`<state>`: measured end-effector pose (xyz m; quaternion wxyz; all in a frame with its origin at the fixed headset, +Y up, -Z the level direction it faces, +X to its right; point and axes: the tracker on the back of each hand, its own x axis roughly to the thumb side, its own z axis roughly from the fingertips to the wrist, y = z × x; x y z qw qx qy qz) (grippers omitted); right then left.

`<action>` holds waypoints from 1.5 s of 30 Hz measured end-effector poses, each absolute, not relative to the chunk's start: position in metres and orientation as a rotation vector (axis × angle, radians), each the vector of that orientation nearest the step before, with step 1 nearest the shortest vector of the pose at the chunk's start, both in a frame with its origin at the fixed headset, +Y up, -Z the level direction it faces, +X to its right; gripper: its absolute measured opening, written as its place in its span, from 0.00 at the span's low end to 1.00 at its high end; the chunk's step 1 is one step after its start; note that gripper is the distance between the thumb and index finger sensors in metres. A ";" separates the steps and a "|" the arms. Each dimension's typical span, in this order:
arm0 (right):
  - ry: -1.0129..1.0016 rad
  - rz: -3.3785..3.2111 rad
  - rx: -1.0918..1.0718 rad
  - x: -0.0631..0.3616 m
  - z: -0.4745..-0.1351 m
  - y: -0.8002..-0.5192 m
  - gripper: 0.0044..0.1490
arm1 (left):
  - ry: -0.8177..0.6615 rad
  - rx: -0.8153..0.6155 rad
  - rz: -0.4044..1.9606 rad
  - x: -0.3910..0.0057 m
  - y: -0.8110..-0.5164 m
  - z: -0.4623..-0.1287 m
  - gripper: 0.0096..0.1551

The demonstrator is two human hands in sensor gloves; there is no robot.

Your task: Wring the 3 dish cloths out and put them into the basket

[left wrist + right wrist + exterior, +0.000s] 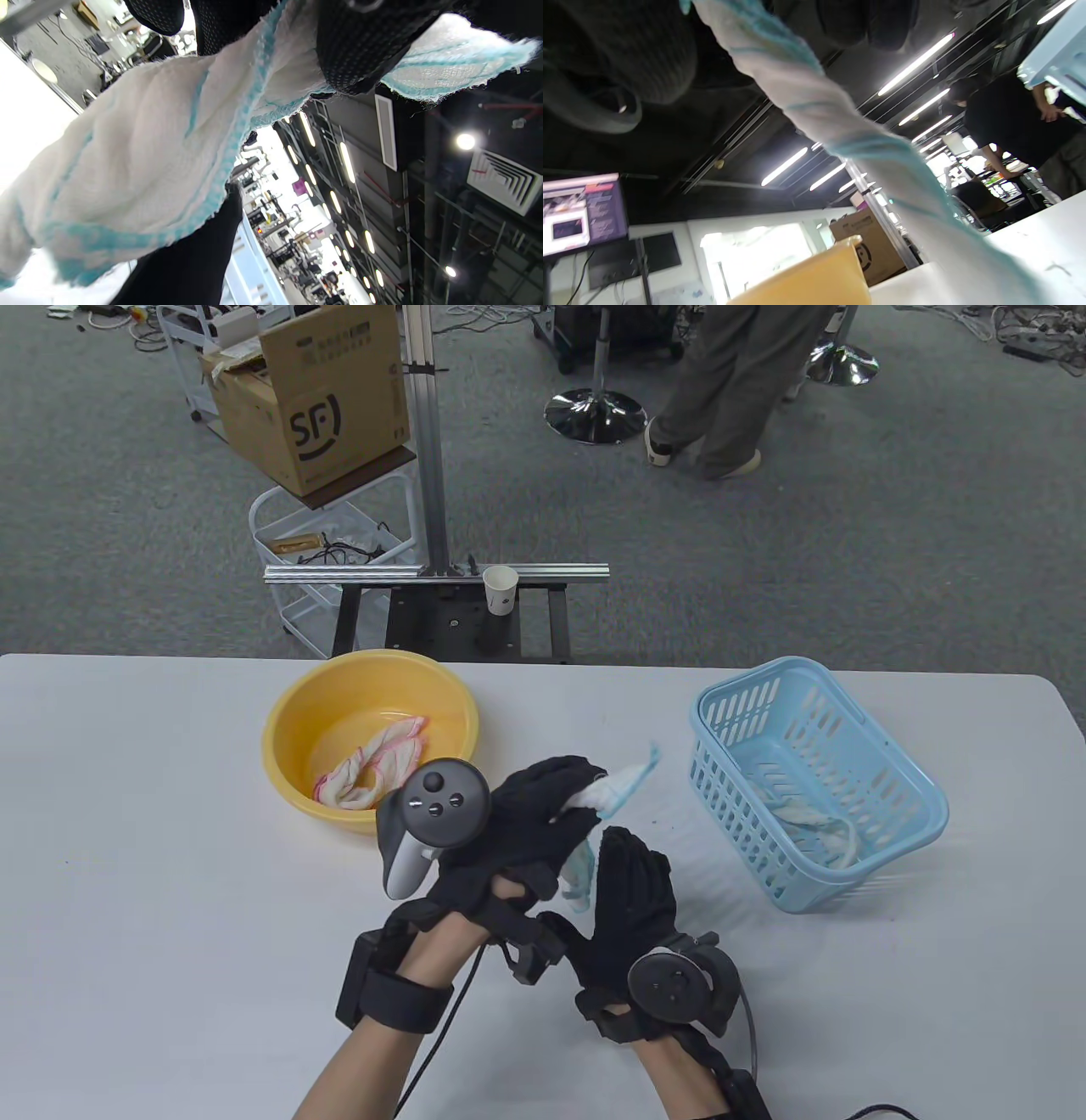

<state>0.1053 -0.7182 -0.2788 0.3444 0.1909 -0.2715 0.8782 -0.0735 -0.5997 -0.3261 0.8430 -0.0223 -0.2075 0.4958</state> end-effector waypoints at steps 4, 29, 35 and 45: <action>-0.755 2.169 0.341 0.120 -0.280 -0.717 0.54 | -0.480 -0.074 1.071 -0.058 -0.612 -0.317 0.28; -0.361 1.587 -0.009 0.154 -0.303 -0.746 0.31 | -0.249 -0.283 1.434 -0.172 -0.739 -0.321 0.31; -0.296 1.686 0.078 0.149 -0.306 -0.746 0.31 | -0.256 -0.405 1.505 -0.183 -0.762 -0.322 0.45; -0.151 1.722 0.254 0.116 -0.301 -0.746 0.31 | -0.455 -0.838 1.370 -0.122 -0.777 -0.314 0.70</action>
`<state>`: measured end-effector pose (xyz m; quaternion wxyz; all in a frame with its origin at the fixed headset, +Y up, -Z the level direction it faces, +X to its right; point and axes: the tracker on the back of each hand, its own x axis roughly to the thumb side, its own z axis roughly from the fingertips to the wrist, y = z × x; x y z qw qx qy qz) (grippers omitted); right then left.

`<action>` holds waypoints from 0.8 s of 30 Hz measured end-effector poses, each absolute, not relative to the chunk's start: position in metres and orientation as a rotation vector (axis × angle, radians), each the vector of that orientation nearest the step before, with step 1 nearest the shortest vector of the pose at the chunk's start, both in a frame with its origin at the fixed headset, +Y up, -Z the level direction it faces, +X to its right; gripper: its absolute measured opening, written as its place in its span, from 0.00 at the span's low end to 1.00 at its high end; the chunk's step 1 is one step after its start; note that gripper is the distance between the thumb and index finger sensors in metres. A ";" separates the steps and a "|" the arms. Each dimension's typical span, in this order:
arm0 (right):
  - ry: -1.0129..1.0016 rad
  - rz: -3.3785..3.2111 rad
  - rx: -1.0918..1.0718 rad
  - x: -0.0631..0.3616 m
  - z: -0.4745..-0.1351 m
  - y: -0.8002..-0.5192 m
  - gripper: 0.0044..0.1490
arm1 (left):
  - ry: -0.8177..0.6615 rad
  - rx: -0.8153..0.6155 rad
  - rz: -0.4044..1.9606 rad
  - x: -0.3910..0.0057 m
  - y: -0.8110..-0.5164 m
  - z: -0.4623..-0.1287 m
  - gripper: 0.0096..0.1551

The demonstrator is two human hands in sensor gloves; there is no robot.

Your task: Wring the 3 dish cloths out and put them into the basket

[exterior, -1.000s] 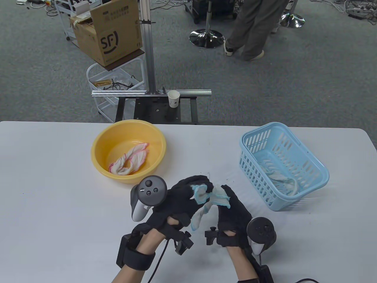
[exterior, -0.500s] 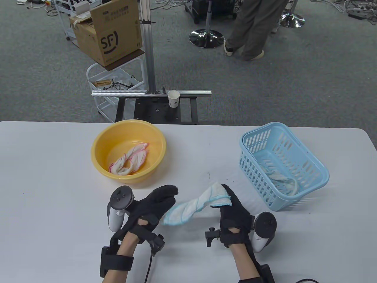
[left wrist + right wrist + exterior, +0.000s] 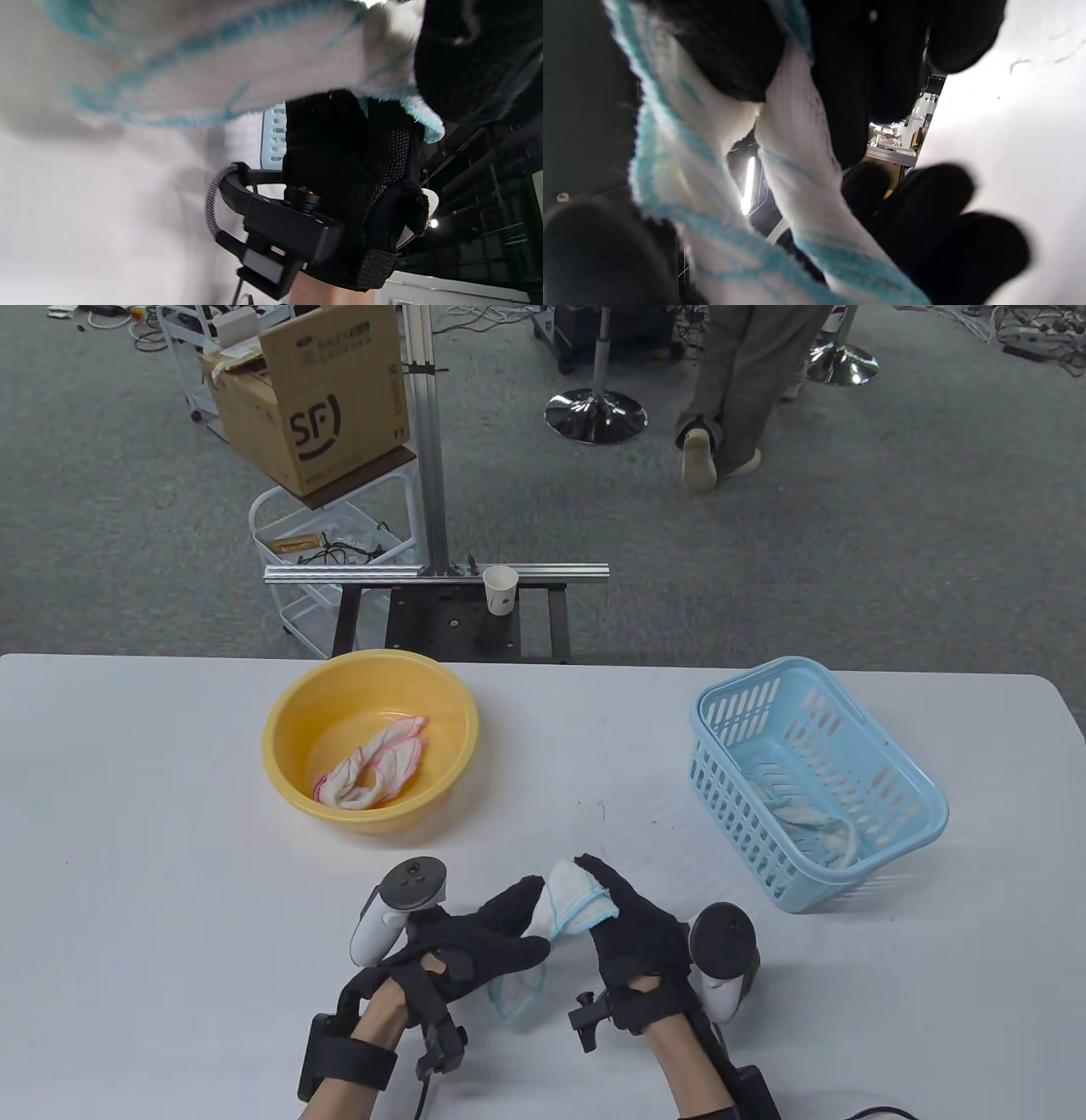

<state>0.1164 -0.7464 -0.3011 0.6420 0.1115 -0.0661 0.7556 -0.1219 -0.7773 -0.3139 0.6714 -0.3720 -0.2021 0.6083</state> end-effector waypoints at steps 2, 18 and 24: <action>-0.184 1.768 0.263 0.115 -0.300 -0.744 0.31 | -0.426 -0.863 1.444 -0.117 -0.782 -0.314 0.63; 0.085 1.961 0.456 0.103 -0.301 -0.745 0.35 | -0.276 -0.650 0.993 -0.131 -0.769 -0.315 0.32; 0.320 1.906 0.383 0.111 -0.306 -0.758 0.31 | -0.271 -0.453 0.817 -0.134 -0.762 -0.313 0.33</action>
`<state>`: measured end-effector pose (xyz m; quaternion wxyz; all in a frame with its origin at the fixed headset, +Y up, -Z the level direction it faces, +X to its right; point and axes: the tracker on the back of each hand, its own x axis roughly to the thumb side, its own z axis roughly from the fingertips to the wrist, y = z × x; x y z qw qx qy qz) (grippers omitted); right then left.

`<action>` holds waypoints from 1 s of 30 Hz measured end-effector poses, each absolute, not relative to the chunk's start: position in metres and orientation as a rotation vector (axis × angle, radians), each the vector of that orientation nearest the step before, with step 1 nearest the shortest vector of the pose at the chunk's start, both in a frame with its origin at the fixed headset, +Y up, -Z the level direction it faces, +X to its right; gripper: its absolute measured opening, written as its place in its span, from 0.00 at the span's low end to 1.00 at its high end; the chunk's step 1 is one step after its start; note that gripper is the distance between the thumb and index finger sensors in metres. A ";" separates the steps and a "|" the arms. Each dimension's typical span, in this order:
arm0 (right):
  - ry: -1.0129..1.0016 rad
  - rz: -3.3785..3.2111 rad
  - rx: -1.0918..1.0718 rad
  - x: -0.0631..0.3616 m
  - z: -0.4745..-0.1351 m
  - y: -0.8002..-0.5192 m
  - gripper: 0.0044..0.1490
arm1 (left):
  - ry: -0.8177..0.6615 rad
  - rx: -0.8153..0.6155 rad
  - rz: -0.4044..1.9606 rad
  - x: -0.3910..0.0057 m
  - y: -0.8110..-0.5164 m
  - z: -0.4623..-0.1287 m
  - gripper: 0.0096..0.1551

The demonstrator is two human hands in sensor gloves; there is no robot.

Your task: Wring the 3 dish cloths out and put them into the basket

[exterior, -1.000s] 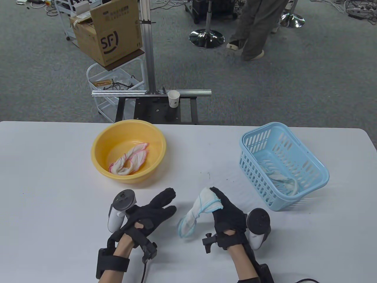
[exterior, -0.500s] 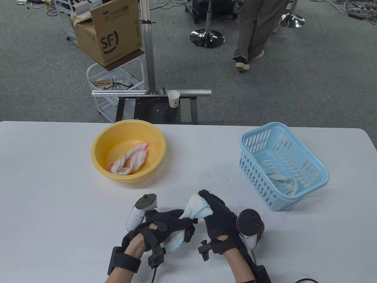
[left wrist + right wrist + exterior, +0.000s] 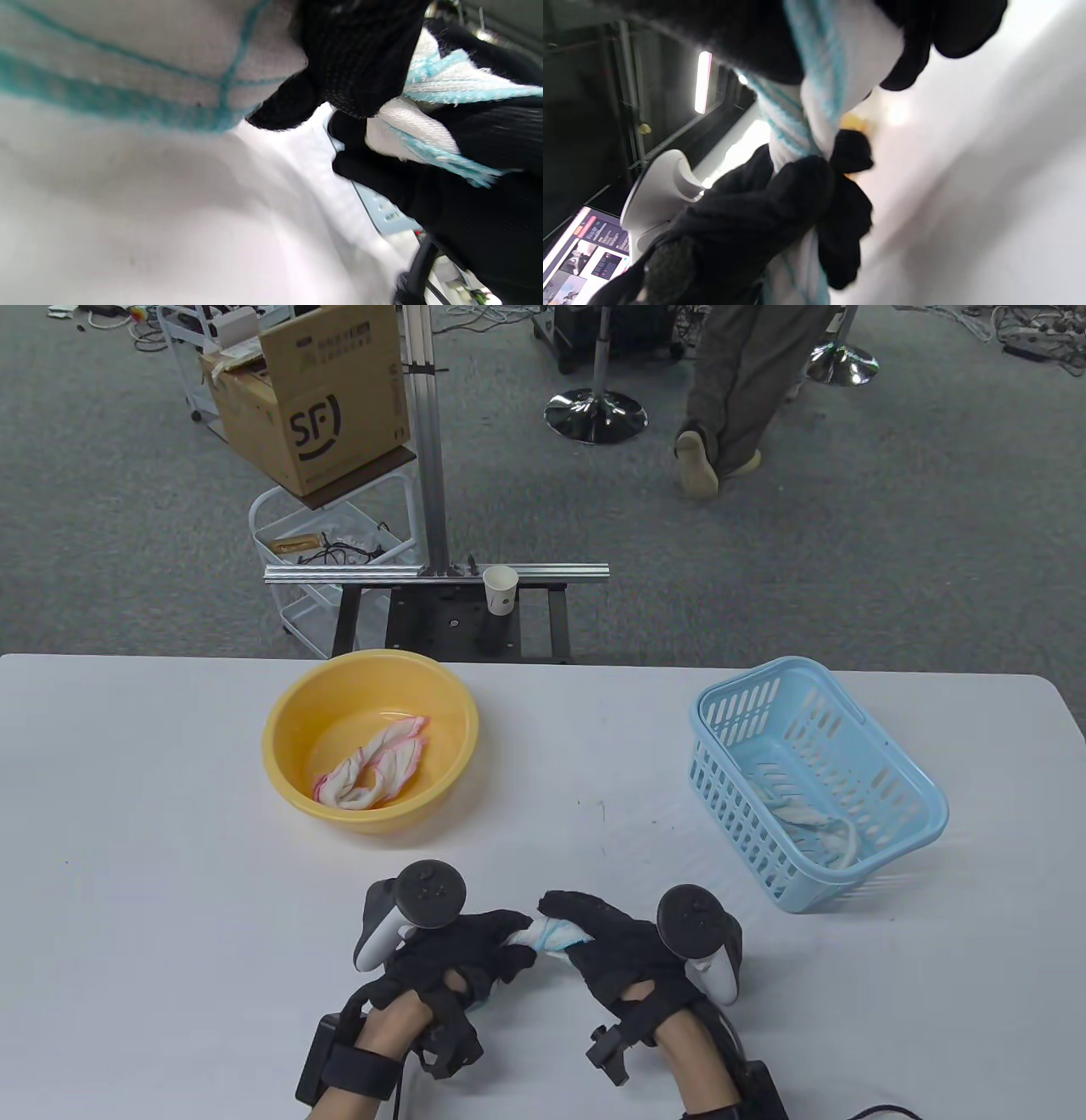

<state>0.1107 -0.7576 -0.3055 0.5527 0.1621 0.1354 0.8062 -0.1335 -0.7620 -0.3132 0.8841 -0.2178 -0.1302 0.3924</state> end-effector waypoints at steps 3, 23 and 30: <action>0.364 1.820 0.362 0.116 -0.307 -0.760 0.34 | -0.292 -0.389 0.851 -0.137 -0.759 -0.312 0.35; 0.263 1.529 0.028 0.128 -0.310 -0.780 0.46 | -0.442 -0.027 0.560 -0.110 -0.733 -0.290 0.34; 0.072 1.578 0.084 0.136 -0.308 -0.765 0.45 | -0.302 -0.092 0.874 -0.138 -0.739 -0.303 0.35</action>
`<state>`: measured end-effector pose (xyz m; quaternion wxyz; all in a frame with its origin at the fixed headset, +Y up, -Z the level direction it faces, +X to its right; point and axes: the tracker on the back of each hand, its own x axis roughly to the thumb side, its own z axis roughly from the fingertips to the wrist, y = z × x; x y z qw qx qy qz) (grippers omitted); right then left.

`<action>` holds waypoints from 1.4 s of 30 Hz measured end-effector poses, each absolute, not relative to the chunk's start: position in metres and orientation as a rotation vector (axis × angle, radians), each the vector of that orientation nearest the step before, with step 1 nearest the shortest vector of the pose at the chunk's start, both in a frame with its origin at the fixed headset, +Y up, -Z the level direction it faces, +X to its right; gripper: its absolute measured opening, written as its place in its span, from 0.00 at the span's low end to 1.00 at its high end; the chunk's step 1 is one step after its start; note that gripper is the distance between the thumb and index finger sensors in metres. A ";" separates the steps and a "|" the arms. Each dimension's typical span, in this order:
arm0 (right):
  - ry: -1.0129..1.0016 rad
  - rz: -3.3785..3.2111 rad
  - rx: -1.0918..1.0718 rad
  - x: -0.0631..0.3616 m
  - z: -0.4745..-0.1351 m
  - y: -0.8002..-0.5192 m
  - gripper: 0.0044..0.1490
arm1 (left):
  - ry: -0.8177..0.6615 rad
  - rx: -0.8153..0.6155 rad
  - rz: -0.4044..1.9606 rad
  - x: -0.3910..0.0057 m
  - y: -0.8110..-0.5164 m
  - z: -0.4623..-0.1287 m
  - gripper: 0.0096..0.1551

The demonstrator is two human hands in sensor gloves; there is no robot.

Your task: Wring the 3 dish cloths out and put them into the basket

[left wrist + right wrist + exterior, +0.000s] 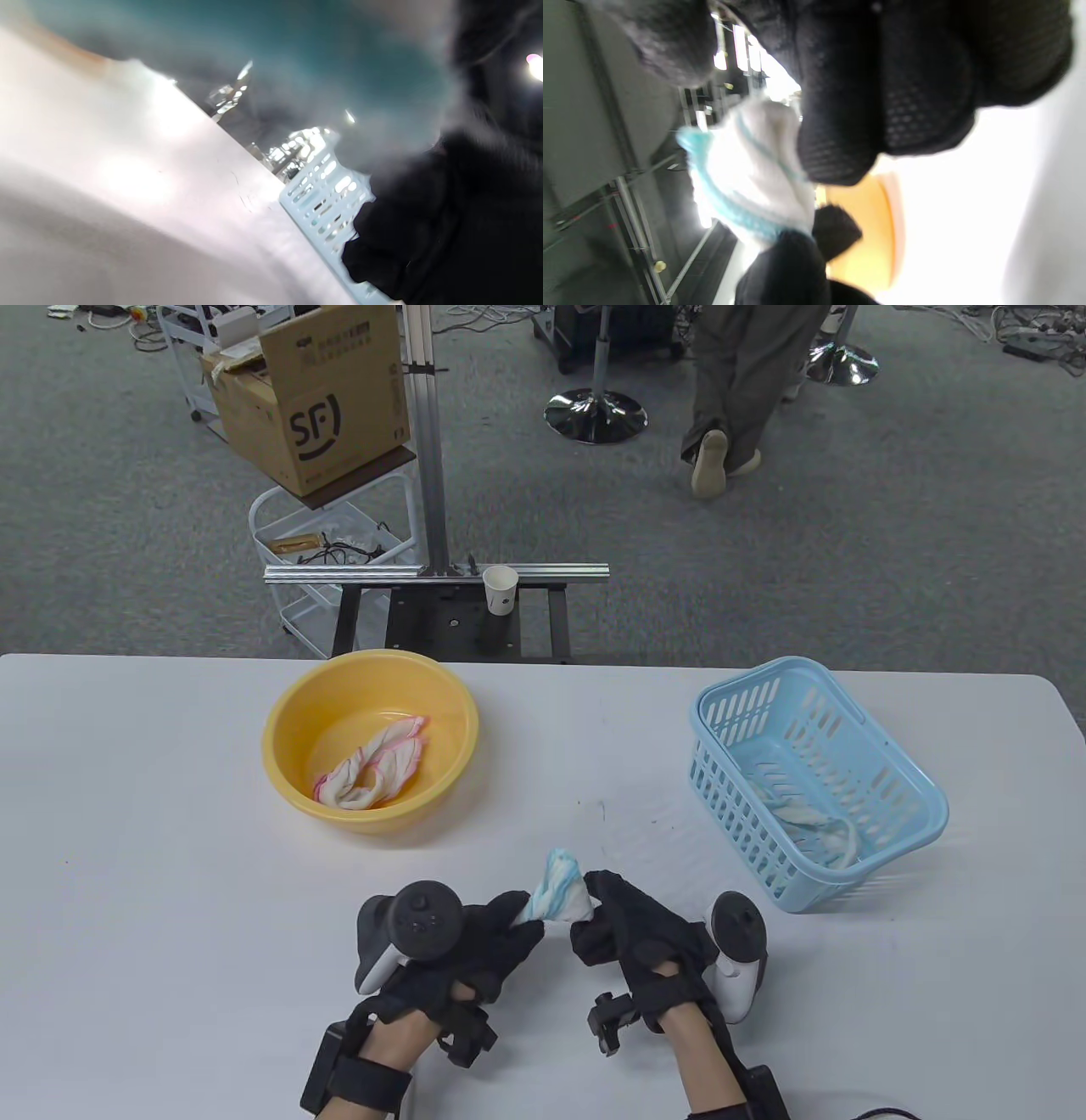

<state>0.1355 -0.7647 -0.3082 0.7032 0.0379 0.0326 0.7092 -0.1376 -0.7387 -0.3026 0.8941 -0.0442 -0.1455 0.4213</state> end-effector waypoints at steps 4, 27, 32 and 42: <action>-0.216 1.969 0.366 0.121 -0.299 -0.740 0.39 | -0.179 -0.237 1.214 -0.154 -0.752 -0.310 0.35; -0.861 2.519 0.927 0.089 -0.274 -0.712 0.37 | -0.459 -0.982 1.553 -0.124 -0.774 -0.307 0.38; -0.797 2.527 0.935 0.086 -0.275 -0.711 0.35 | -0.448 -0.744 1.224 -0.133 -0.759 -0.309 0.36; -0.668 2.609 0.905 0.076 -0.276 -0.712 0.37 | -0.356 -0.239 0.633 -0.135 -0.738 -0.303 0.34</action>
